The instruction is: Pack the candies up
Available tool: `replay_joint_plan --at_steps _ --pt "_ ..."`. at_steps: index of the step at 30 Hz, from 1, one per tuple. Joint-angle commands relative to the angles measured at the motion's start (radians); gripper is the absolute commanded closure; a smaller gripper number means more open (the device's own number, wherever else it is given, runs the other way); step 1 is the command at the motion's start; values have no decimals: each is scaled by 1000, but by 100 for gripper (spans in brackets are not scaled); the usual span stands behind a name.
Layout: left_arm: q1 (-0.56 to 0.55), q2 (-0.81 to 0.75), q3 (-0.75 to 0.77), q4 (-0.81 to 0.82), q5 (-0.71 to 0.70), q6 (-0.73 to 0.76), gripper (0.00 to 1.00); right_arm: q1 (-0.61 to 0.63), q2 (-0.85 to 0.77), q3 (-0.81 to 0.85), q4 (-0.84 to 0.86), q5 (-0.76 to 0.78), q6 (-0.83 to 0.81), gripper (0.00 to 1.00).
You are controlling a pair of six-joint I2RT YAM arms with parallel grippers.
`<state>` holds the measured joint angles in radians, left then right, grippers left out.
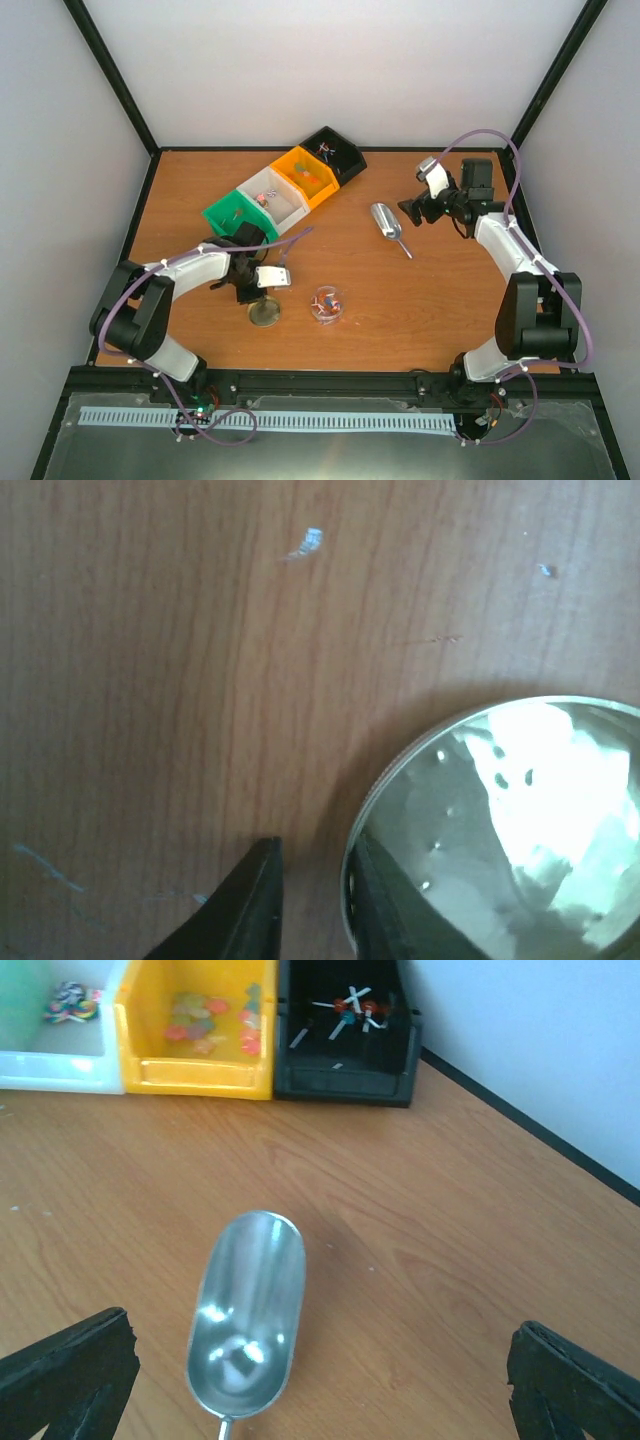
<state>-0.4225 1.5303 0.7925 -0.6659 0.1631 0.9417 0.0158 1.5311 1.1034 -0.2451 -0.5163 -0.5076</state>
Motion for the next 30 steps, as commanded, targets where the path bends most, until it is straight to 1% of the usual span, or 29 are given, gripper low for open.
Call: replay_joint_plan --at_steps 1,3,7,9,11,12,14,16,21,22,23,26,30 --pt "-7 54 71 -4 -6 -73 82 -8 20 96 -187 -148 -131 0" --pt "-4 73 110 -56 37 -91 86 -8 66 167 -288 -202 -169 0" --pt "12 90 180 -143 73 -95 99 -7 96 216 -360 -292 -213 0" --pt "39 86 241 -204 110 -95 99 8 90 234 -404 -321 -291 0" --pt "78 100 334 -299 185 -84 99 37 69 252 -425 -349 -336 0" --pt "94 122 401 -372 222 -66 99 48 53 255 -416 -366 -348 0" --pt "111 187 564 -531 300 -50 99 82 15 250 -385 -399 -378 0" --pt "118 258 715 -673 389 -29 99 127 -21 244 -366 -415 -436 3" --pt "116 438 1058 -942 626 -19 97 268 -94 217 -378 -394 -670 15" --pt "116 470 1118 -971 665 -32 96 291 -109 202 -365 -383 -716 17" --pt "115 490 1157 -974 690 -59 96 309 -123 183 -340 -372 -753 19" --pt "110 506 1210 -973 756 -62 96 344 -145 145 -287 -356 -850 28" --pt "102 546 1269 -973 822 -104 96 377 -129 144 -318 -348 -1024 39"
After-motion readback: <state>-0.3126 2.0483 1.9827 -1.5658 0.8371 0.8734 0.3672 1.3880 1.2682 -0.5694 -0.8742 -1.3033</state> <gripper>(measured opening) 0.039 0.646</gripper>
